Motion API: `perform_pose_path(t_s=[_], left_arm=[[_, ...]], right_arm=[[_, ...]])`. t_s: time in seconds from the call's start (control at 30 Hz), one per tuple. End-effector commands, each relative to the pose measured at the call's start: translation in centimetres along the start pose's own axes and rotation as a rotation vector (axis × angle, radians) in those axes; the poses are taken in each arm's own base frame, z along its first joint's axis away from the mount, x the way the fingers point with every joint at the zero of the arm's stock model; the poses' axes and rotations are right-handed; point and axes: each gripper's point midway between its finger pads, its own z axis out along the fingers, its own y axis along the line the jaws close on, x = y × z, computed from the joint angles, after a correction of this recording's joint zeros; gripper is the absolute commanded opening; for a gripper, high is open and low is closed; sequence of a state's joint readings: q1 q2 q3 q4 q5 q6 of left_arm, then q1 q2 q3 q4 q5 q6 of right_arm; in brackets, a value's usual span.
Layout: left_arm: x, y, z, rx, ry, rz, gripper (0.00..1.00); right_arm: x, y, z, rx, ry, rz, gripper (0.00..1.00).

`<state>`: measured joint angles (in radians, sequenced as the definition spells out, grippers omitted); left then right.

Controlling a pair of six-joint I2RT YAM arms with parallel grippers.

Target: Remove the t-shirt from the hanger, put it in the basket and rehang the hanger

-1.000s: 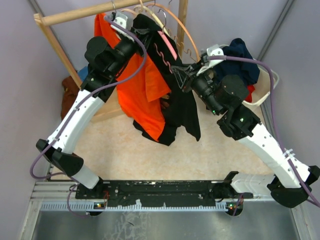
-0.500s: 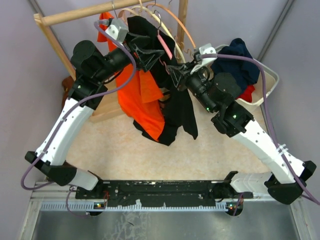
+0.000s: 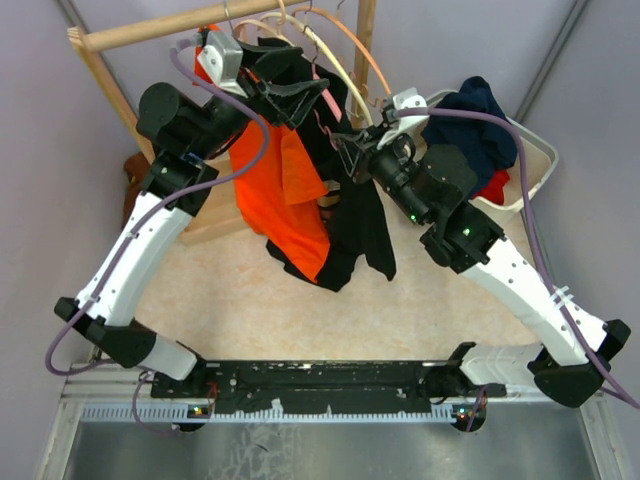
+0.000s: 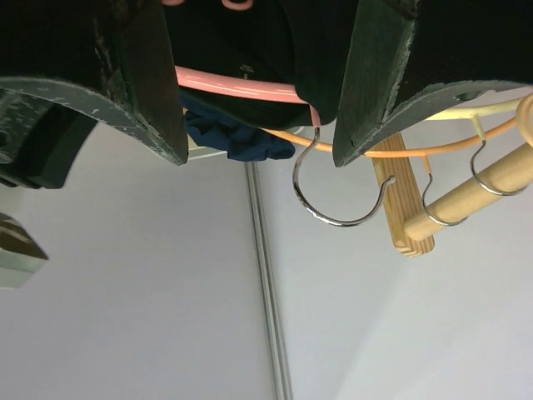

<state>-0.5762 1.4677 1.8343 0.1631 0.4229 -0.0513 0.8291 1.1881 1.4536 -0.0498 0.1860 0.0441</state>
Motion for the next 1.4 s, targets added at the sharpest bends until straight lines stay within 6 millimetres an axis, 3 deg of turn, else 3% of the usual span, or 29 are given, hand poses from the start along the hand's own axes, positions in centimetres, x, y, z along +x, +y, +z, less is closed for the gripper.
perform_pose_path(t_s=[0.0,0.23,0.43,0.63,0.97,1.03,1.2,1.27,1.37], left_arm=[[0.1,0.4,1.5,0.013,-0.03,0.017,0.75],[0.9,1.1,2.5,0.001,-0.039,0.016,0.7],[0.6,1.1,2.9,0.008,-0.066,0.006,0.54],[0.2,0.9,3.0,0.018,-0.088,0.0,0.45],[-0.3,0.8,3.1,0.027,-0.106,-0.013,0.01],[-0.4,0.8,3.1,0.024,-0.107,-0.013,0.0],[-0.6,1.6,3.0,-0.027,-0.113,-0.018,0.0],[-0.8,2.1,2.9,-0.057,-0.113,-0.019,0.0],[-0.8,2.9,2.8,-0.104,-0.114,-0.022,0.0]], right_arm=[[-6.6,0.8,-0.9,-0.04,-0.195,0.022,0.0],[-6.2,1.1,-1.0,-0.058,-0.185,0.025,0.0],[-5.2,1.2,-1.1,-0.063,-0.163,0.034,0.0],[-4.2,1.1,-1.2,-0.059,-0.132,0.04,0.0],[-2.9,0.9,-1.2,-0.05,-0.095,0.043,0.0],[-2.6,0.9,-1.3,-0.048,-0.086,0.043,0.0],[-1.9,0.8,-2.3,-0.055,-0.053,0.032,0.46],[-1.4,0.7,-3.0,-0.054,-0.038,0.032,0.53],[-0.4,0.3,-4.2,-0.048,-0.008,0.039,0.55]])
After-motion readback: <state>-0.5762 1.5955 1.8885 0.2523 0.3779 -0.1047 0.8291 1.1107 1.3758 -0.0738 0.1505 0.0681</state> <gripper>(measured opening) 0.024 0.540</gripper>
